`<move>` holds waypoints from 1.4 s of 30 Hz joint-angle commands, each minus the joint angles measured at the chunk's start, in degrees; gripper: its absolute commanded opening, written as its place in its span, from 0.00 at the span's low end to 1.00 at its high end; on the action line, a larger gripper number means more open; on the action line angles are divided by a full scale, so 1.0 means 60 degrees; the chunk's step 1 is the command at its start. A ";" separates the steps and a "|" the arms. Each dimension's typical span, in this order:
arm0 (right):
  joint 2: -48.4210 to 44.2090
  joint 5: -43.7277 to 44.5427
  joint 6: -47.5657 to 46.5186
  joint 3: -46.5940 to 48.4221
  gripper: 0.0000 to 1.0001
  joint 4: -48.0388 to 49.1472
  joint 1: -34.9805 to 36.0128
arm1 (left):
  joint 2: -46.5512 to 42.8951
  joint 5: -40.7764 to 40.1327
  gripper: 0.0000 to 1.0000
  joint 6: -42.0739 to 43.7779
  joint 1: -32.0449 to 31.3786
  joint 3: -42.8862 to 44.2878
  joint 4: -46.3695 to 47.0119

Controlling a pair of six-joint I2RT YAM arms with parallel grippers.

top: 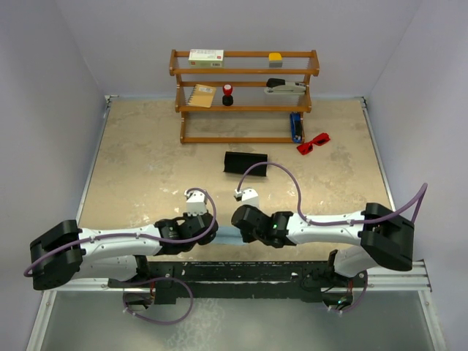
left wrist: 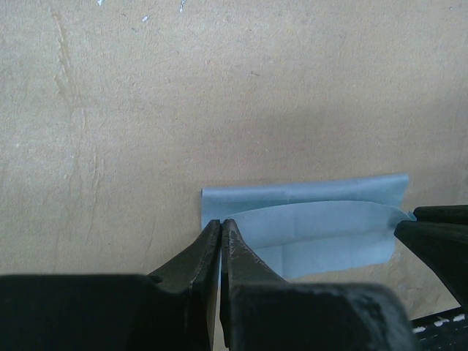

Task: Organize the sunglasses
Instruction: Fold the glasses cleaning cloth at the center of the board.

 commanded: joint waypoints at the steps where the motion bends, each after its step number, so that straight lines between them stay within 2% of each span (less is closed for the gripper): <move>1: -0.0111 0.0203 0.0070 -0.0003 0.19 0.0210 0.0105 | -0.0028 -0.0301 0.00 -0.0218 -0.0113 0.0034 0.0100; 42: -0.0219 0.0392 0.0694 -0.0437 0.18 -0.0001 0.0816 | -0.0322 -0.0781 0.00 -0.0864 -0.0937 -0.0179 -0.0229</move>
